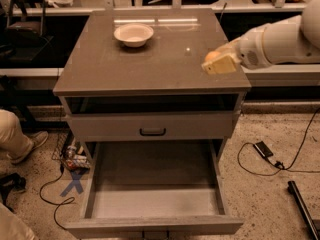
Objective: Place orange into middle drawer
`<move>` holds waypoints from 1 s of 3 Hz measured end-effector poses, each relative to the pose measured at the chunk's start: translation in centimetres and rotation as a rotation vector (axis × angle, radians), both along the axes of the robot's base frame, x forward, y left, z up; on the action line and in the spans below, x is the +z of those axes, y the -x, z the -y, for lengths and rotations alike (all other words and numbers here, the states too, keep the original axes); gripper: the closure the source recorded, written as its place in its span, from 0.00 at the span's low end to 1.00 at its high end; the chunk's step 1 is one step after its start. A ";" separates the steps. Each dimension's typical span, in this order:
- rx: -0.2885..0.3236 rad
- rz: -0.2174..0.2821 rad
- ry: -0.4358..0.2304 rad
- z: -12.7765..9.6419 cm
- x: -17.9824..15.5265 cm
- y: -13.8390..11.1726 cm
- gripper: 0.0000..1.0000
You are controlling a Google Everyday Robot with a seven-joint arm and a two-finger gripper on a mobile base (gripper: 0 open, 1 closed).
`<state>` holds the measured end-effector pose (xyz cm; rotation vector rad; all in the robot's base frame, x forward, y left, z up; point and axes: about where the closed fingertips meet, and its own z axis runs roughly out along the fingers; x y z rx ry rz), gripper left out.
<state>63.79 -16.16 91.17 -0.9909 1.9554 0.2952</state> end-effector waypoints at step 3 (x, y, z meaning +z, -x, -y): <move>0.095 -0.036 0.074 0.1 -2.0 5.2 1.00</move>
Offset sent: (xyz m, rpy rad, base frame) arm -0.0409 -0.0065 -0.0032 -0.0634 0.0028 0.0645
